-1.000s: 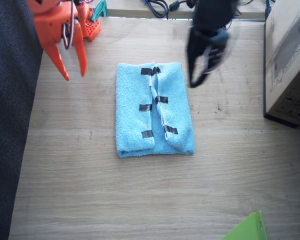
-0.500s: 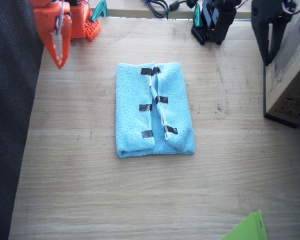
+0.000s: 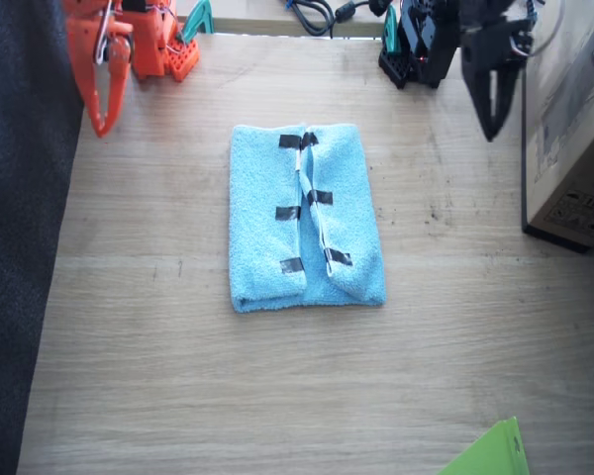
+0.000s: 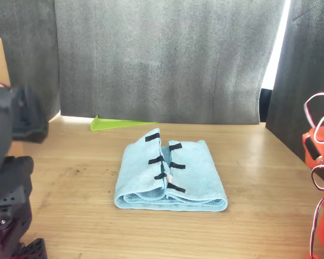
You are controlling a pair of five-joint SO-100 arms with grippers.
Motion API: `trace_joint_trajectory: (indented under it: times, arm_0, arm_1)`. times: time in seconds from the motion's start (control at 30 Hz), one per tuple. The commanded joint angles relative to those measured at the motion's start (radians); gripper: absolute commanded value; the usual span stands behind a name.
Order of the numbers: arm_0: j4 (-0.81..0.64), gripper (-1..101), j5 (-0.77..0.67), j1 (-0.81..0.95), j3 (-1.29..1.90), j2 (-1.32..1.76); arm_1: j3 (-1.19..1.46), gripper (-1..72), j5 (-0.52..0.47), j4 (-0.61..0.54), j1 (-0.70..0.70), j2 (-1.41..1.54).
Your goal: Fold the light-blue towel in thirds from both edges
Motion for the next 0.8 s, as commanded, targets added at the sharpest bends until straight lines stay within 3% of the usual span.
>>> trace_joint_trajectory:
  times: [0.0,0.3,0.53,0.77]
  arm_0:
    - [0.067,0,0.02,0.031,0.037,0.204]
    - [0.041,0,0.031,0.006,0.092,0.213]
    - [0.035,0,0.023,0.023,0.101,0.213]
    - [0.035,0,0.008,0.04,0.101,0.213]
  arm_1:
    - [0.064,-0.1,0.009,0.037,-0.006,0.169]
    - [0.121,0.2,0.011,0.13,-0.025,0.365]
    - [0.121,0.0,0.103,0.121,-0.089,0.365]
    - [0.12,0.0,0.12,0.115,-0.098,0.365]
